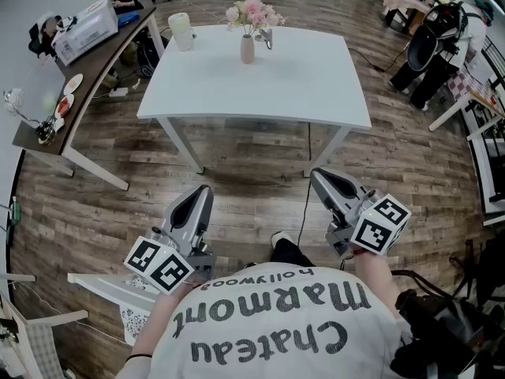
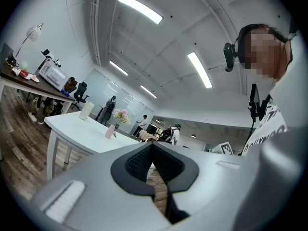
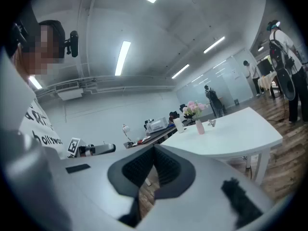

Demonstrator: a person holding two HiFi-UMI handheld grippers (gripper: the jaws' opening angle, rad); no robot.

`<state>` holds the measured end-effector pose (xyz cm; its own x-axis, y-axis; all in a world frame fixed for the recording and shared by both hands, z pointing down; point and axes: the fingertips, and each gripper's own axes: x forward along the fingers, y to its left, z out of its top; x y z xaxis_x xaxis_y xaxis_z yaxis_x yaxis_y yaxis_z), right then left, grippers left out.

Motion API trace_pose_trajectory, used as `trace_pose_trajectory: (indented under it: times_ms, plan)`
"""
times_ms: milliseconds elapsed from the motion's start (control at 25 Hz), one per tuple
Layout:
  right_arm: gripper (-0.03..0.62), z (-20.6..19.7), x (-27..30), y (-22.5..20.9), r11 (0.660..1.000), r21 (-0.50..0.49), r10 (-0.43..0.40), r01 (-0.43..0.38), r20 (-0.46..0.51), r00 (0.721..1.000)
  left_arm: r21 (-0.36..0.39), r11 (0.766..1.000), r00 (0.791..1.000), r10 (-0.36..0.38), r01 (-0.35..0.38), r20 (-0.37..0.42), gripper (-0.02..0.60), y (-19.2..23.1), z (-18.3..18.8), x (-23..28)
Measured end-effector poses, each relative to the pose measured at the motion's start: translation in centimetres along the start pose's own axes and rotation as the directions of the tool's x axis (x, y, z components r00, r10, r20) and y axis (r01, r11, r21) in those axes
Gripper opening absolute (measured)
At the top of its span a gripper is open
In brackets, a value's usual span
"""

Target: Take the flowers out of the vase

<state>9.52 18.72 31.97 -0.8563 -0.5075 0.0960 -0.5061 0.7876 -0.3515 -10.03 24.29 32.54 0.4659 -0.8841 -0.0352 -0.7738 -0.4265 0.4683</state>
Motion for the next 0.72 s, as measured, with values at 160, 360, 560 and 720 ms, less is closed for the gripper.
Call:
trace_pose_trajectory:
  times_ms: [160, 360, 560, 720]
  plan:
    - [0.015, -0.2, -0.4, 0.4, 1.0, -0.002, -0.001, 0.001, 0.0, 1.0, 0.004, 1.0, 1.0, -0.001, 0.001, 0.01, 0.006, -0.4, 0.2, -0.5]
    - [0.015, 0.2, 0.6, 0.6, 1.0, -0.001, 0.001, -0.001, 0.009, 1.0, -0.002, 1.0, 1.0, -0.005, 0.005, 0.019, 0.006, 0.2, 0.5, -0.9]
    - [0.017, -0.1, 2.2, 0.9, 0.999, 0.047, 0.012, -0.013, 0.02, 1.0, -0.023, 1.0, 1.0, 0.002, -0.001, 0.011, 0.006, 1.7, 0.4, -1.3]
    - [0.017, 0.0, 3.8, -0.4, 0.999, 0.038, 0.005, -0.005, 0.002, 1.0, -0.034, 0.999, 1.0, 0.013, -0.013, 0.006, 0.006, 3.2, 0.6, -0.2]
